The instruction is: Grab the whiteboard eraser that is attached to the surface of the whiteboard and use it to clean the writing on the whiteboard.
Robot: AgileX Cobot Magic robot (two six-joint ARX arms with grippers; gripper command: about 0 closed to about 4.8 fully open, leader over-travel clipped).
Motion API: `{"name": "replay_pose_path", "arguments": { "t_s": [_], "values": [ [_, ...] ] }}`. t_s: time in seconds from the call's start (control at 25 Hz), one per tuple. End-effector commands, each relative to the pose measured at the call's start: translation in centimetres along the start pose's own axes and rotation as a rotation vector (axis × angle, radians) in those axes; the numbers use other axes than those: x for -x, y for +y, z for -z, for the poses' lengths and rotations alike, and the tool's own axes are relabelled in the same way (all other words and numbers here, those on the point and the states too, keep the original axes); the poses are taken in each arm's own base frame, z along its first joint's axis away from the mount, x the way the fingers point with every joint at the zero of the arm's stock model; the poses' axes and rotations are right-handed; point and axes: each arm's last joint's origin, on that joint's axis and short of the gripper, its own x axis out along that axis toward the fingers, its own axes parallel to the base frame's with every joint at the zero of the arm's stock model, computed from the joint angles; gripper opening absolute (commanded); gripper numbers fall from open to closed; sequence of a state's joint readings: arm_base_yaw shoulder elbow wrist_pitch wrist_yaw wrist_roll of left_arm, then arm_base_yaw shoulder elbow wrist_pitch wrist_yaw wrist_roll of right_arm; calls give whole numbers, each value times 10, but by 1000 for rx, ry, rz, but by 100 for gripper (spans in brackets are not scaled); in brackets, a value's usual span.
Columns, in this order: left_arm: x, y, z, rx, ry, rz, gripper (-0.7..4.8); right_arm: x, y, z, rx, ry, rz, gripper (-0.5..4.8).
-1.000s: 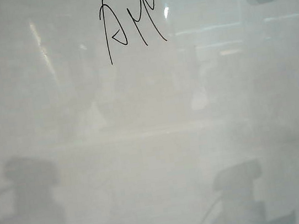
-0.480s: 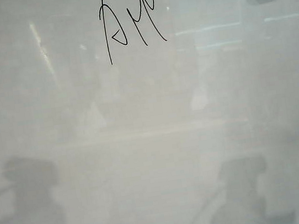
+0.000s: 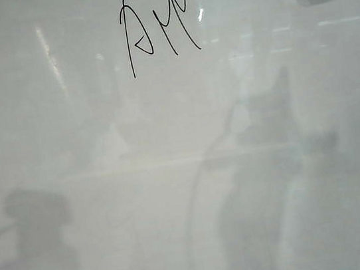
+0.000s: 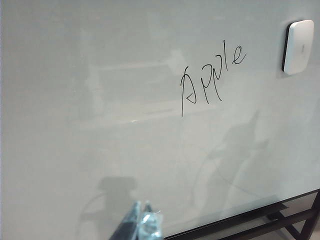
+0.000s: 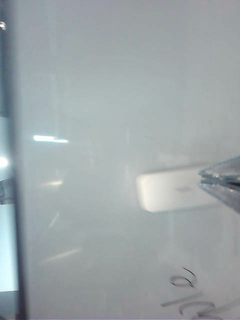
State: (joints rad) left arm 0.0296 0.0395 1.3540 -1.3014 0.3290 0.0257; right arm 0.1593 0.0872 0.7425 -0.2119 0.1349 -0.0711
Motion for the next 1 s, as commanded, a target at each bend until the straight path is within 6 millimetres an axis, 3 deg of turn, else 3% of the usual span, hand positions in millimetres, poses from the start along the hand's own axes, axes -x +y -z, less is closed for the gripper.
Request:
{"name": "replay_pose_path", "arguments": {
  "t_s": [0.04, 0.24, 0.44, 0.68, 1.0],
  "values": [
    [0, 0, -1, -3, -7, 1, -5, -12, -3, -65, 181, 82, -1, -1],
    [0, 0, -1, -3, -7, 1, -5, -49, -4, -117, 363, 226, 45, 23],
    [0, 0, -1, -3, -7, 1, -5, -103, 0, -134, 421, 368, 73, 22],
    [0, 0, -1, -3, -7, 1, -5, -155, 10, -107, 402, 490, 10, 23],
    [0, 0, -1, -3, -7, 1, -5, -186, 20, -59, 286, 469, -123, 22]
  ]
}}
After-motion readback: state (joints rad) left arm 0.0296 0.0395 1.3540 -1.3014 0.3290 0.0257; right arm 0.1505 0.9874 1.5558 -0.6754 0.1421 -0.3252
